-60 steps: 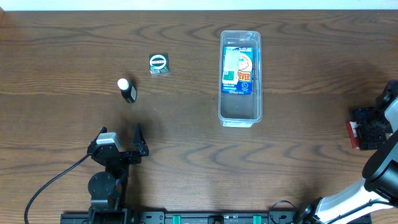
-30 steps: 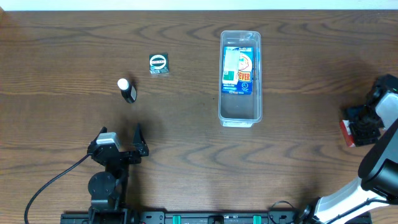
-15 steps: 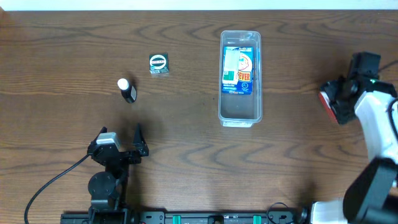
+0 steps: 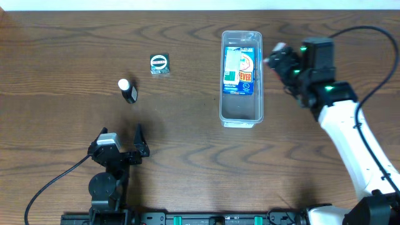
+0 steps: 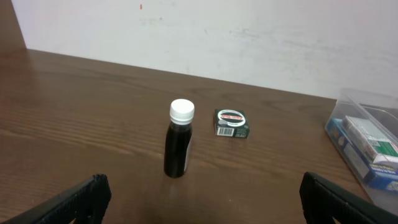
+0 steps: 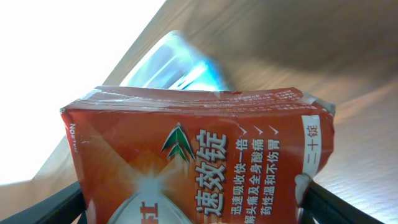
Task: Pack container
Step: 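Lift the red-orange box and carry it left over the container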
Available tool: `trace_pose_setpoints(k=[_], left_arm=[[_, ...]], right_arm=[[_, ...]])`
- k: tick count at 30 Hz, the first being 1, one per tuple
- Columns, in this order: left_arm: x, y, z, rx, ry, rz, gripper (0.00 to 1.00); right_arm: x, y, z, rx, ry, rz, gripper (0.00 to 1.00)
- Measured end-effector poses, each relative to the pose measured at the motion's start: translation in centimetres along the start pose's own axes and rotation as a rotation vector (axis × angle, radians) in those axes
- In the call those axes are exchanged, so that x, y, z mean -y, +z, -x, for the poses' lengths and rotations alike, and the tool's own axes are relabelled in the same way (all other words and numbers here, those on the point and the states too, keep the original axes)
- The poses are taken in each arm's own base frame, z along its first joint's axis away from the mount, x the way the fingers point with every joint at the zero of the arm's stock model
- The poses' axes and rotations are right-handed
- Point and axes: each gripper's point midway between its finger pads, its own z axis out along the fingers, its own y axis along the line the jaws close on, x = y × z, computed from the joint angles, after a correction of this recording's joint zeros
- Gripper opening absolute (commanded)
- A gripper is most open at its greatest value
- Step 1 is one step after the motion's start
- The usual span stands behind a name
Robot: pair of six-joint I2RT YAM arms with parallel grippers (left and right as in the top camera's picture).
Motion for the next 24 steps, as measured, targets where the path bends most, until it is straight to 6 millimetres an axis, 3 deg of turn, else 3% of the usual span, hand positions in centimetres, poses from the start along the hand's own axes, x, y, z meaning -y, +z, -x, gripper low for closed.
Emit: trace_pose_setpoints(k=[3, 6, 13, 19, 24], left_arm=[[0.0, 0.0, 0.0, 0.0, 0.0, 0.0, 0.98], [0.0, 0.0, 0.0, 0.0, 0.0, 0.0, 0.98], [0.0, 0.0, 0.0, 0.001, 0.0, 0.0, 0.98], [0.0, 0.0, 0.0, 0.0, 0.0, 0.0, 0.98], [0.0, 0.0, 0.0, 0.0, 0.0, 0.0, 0.98]], right_arm=[[-1.9, 0.0, -1.9, -0.012, -0.065, 0.028, 0.82], [-3.3, -0.4, -2.6, 0.001, -0.124, 0.035, 0.82], [-8.1, -1.0, -0.3, 0.052, -0.232, 0.03, 0.84], [-9.4, 2.2, 0.7, 0.016, -0.29, -0.055, 0.84], [-8.5, 6.0, 0.1, -0.035, -0.326, -0.129, 0.84]])
